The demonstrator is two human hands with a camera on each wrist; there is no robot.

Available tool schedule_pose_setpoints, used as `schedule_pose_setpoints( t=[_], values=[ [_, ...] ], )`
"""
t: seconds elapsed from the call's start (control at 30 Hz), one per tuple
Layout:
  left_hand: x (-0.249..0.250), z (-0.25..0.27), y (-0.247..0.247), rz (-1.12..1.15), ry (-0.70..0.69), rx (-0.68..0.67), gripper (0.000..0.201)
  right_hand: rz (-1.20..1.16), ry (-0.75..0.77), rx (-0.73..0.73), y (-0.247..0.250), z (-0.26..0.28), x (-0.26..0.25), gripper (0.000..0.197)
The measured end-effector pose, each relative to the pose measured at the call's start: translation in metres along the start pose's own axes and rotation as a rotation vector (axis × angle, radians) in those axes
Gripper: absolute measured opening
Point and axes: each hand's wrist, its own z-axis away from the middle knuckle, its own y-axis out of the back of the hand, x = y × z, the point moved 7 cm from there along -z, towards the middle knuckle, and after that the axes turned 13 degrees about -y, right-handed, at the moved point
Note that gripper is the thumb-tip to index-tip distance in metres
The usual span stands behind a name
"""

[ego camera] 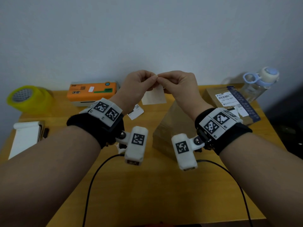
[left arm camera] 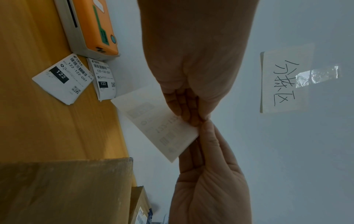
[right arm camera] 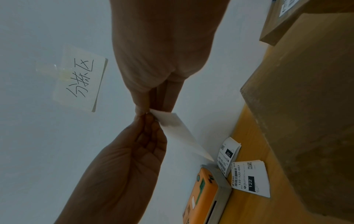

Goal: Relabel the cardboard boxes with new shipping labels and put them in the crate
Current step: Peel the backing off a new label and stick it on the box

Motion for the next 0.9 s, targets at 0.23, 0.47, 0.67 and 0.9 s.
schedule_pose_setpoints(
  t=[0.23, 0.47, 0.67, 0.9],
  values=[
    [-0.0033, 0.0012, -0.0001, 0.034, 0.02, 0.02, 0.013, -0.029, -0.015, -0.014, 0.0, 0.0006, 0.0016, 0.019],
    [-0.0056, 0.0009, 0.0011, 0.081, 0.044, 0.033, 0.012, -0.032, -0.009, -0.024, -0.0024, -0.001, 0.0028, 0.018],
    [-0.0077, -0.0007, 0.0023, 0.088, 0.05, 0.043, 0.018, -0.006, 0.012, -0.027, -0.0026, -0.0044, 0.0012, 0.016],
    [-0.0067, -0.0039, 0.0008, 0.085, 0.06, 0.05, 0.016, 0.0, -0.004, -0.028, -0.001, -0.0061, 0.0, 0.016]
  ],
)
